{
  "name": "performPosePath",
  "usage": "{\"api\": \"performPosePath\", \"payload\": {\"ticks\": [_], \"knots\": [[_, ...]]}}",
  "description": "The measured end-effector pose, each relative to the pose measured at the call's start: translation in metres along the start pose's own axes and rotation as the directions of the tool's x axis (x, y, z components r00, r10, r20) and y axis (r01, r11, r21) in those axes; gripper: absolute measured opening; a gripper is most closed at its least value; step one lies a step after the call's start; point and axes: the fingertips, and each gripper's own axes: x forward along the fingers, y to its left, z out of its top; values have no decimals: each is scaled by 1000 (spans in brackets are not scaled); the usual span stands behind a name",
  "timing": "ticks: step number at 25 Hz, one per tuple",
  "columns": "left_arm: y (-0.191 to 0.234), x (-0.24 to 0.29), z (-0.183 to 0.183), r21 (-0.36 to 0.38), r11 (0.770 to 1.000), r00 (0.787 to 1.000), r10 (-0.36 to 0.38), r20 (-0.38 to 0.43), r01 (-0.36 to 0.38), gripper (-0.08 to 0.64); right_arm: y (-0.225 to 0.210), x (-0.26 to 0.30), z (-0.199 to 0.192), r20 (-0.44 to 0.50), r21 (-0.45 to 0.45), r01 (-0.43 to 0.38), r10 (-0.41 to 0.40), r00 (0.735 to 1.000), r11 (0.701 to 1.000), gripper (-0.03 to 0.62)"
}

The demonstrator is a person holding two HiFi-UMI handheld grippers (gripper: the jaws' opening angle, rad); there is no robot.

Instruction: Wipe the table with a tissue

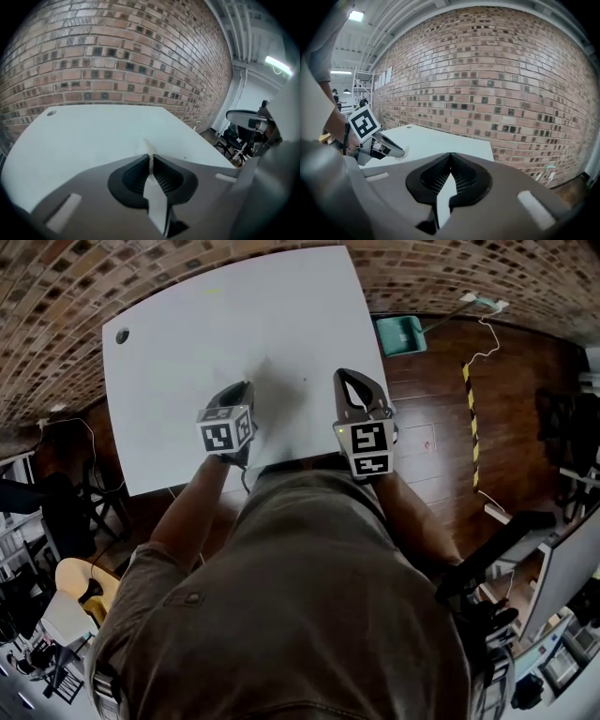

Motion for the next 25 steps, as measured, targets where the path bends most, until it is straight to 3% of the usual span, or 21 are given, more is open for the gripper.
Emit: {"api": "performPosePath", "payload": {"ticks": [6, 10, 12, 18, 25], "knots": [[-35, -10, 11, -3, 995, 992, 99, 73, -99, 29, -26, 1, -19, -5, -99, -128, 128, 992, 987, 14], [-57, -14, 6, 5, 985, 980, 171, 100, -172, 29, -37, -4, -32, -16, -300, -174, 177, 984, 938, 14], [-64, -17, 0, -2, 978, 972, 207, 110, -208, 29, -39, -8, -39, -18, -340, -202, 209, 978, 918, 14], [-76, -27, -20, -62, 964, 960, 262, 94, -257, 29, -40, -18, -58, -58, -300, -274, 269, 961, 914, 14], [-61, -34, -45, -98, 960, 963, 268, 39, -263, 29, -27, -27, -65, -87, -239, -282, 269, 959, 929, 14]]}}
